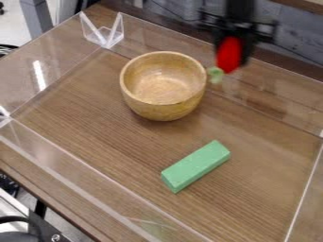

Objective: Move the red fruit to the right

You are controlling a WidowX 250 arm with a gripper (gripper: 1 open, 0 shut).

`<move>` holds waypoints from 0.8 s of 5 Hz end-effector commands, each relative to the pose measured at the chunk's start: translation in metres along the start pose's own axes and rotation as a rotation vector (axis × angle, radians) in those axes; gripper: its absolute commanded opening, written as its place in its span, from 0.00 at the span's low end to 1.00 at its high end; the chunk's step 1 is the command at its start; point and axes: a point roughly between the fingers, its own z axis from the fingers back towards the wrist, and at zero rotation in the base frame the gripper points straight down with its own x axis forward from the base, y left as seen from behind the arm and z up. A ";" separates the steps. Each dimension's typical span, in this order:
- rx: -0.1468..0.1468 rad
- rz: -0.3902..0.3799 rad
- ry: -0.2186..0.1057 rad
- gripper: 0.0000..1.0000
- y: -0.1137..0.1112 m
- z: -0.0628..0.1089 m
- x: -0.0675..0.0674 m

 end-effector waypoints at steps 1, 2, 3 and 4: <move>-0.012 -0.018 -0.047 0.00 -0.033 0.007 0.003; -0.011 -0.028 -0.027 0.00 -0.062 -0.009 0.004; -0.001 -0.023 -0.001 0.00 -0.080 -0.027 0.004; 0.014 -0.021 0.027 0.00 -0.090 -0.037 -0.002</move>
